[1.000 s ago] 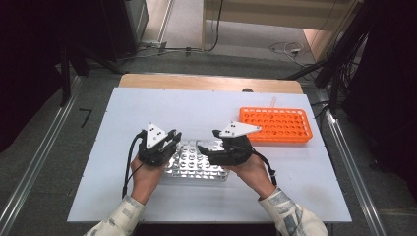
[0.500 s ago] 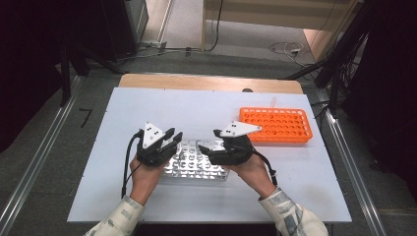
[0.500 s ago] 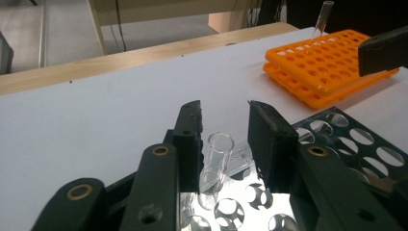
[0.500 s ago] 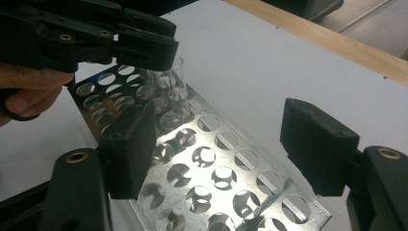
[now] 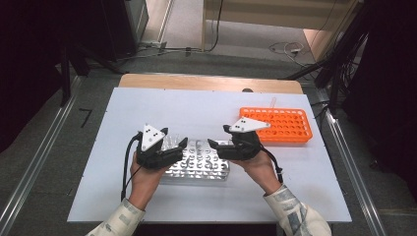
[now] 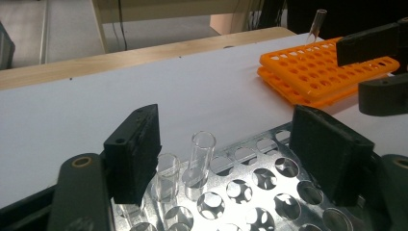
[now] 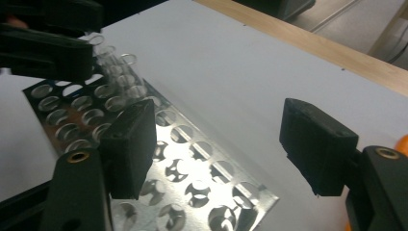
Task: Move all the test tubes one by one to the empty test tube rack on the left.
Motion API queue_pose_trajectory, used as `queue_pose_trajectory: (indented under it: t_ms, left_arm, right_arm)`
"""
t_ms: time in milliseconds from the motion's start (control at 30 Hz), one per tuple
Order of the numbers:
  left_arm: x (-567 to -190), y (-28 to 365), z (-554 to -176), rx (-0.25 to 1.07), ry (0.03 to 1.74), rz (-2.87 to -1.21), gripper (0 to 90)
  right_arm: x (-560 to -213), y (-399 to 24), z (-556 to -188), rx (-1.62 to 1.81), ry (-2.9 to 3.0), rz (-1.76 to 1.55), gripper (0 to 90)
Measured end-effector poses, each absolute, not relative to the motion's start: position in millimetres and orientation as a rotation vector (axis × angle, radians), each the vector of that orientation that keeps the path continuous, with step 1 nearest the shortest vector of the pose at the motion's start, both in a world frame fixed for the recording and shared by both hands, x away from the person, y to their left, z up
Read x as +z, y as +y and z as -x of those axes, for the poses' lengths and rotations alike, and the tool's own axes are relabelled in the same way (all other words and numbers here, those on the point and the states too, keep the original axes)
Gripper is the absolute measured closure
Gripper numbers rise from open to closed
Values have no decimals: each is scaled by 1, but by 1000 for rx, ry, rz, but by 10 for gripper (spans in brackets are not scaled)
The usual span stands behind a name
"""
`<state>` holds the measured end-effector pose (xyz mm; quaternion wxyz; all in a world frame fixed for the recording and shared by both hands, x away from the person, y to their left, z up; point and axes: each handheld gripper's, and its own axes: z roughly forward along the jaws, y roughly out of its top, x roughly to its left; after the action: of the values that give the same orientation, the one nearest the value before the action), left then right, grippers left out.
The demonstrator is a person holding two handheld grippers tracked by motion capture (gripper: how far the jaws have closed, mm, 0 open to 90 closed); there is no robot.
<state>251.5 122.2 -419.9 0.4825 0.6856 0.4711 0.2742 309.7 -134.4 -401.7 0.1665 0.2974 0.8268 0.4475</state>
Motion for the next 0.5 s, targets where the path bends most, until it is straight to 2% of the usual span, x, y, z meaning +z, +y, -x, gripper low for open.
queue_pose_trajectory:
  t_ms: [500]
  left_arm:
    - [-418, 124, -245, 673, 1144, -1670, 238]
  right_arm:
    - [-407, -171, -338, 1208, 2241, -998, 286]
